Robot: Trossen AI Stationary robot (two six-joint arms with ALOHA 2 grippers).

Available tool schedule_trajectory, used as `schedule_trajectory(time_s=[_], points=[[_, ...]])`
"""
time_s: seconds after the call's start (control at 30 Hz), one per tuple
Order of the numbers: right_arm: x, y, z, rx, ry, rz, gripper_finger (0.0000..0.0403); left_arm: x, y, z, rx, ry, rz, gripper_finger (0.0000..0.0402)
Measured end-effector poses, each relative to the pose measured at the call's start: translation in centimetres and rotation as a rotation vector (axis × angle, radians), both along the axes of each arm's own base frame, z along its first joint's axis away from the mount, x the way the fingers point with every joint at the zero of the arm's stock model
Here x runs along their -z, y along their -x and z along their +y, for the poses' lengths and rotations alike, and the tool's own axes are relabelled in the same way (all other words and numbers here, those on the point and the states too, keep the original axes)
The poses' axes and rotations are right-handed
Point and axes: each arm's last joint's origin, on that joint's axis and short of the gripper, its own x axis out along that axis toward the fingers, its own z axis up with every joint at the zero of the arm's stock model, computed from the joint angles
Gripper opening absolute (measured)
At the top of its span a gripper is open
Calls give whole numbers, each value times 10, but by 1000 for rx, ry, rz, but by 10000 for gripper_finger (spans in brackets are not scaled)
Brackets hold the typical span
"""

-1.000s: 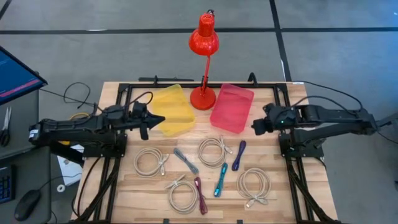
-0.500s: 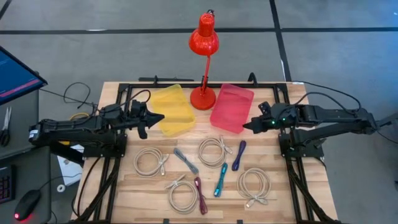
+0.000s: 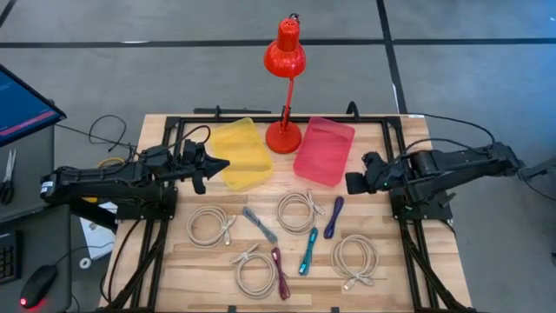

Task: Pick & Place USB Port
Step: Put the black and violet charger cable into the pink bin

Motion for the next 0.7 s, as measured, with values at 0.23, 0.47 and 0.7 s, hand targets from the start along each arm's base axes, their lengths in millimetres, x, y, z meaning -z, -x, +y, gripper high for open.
schedule_trajectory(time_s=[0.23,0.47,0.7], points=[[-15,-16,19,23,-5,177,0,0,0,0,0,0,0,8],[3,-37,35,117,-28,302,0,0,0,0,0,0,4,10],[38,-65,49,193,-60,440,14,1,0,-2,59,1,7,10]])
